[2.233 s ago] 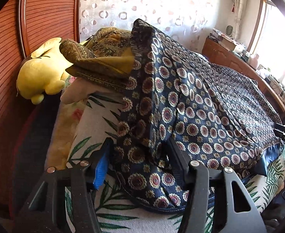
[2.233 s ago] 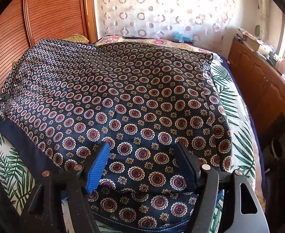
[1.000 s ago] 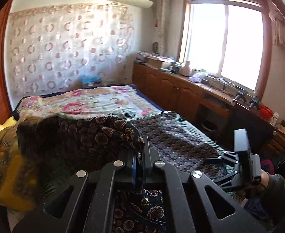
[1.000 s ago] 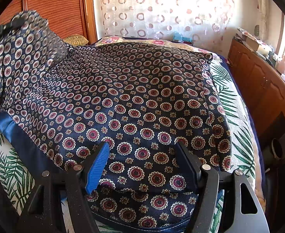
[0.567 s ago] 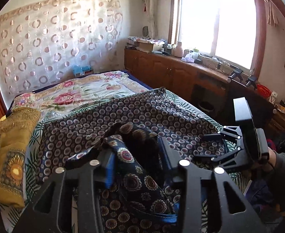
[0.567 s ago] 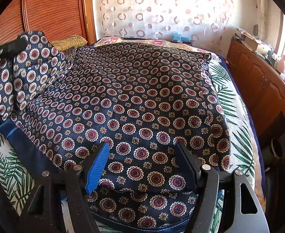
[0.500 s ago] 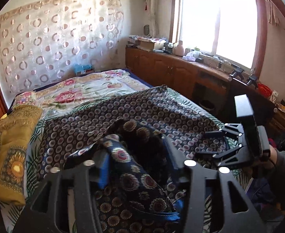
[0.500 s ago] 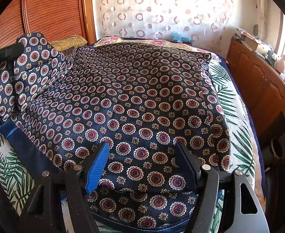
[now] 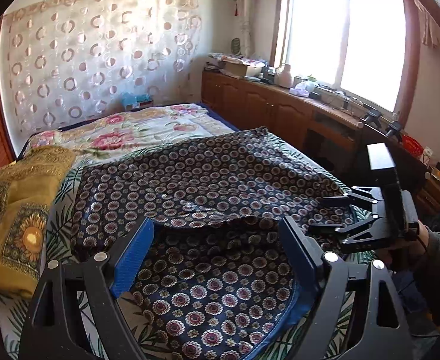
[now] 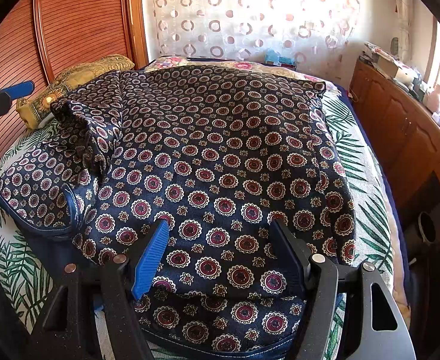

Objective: Fold small clothes

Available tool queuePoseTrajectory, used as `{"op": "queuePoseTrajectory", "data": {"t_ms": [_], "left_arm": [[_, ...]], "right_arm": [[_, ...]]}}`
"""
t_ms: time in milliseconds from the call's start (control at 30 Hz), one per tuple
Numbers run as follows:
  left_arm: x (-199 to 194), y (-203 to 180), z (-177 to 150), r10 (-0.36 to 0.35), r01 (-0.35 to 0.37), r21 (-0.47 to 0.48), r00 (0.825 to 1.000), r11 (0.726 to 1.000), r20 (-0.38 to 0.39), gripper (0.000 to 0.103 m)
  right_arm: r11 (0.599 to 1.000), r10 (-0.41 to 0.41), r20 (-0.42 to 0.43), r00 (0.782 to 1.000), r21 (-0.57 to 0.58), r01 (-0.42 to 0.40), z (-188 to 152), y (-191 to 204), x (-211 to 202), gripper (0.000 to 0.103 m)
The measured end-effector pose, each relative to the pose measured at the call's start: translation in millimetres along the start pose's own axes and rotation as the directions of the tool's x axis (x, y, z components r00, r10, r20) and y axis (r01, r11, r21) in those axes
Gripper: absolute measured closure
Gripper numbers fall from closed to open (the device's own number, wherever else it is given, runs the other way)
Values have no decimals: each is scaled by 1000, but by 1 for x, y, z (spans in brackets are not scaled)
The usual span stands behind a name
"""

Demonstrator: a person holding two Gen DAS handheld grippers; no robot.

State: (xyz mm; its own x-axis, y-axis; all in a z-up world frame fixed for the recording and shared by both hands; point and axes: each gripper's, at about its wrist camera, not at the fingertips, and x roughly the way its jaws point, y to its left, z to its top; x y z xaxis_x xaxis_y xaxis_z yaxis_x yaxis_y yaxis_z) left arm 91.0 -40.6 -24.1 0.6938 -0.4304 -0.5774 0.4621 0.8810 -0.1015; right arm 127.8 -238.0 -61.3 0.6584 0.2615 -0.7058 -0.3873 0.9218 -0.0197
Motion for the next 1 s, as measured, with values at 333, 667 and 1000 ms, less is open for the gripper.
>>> {"op": "queuePoseTrajectory", "data": {"t_ms": [333,667,1000], "left_arm": [[3,19,-7,70,-70,-51,998,996,-4,17],[1,30,-14,104,-103,-68,995,992,8,17],[-7,43,-19,126,-122,-109,992,987,30,17]], "right_arm": [[1000,-1,0,1000,-2,1,-1,0,0,31],[1000,-12,-5,1000,-7,12,-1,0,-2,31],[993,109,94,990,-46,-105,35,30,-34,31]]}}
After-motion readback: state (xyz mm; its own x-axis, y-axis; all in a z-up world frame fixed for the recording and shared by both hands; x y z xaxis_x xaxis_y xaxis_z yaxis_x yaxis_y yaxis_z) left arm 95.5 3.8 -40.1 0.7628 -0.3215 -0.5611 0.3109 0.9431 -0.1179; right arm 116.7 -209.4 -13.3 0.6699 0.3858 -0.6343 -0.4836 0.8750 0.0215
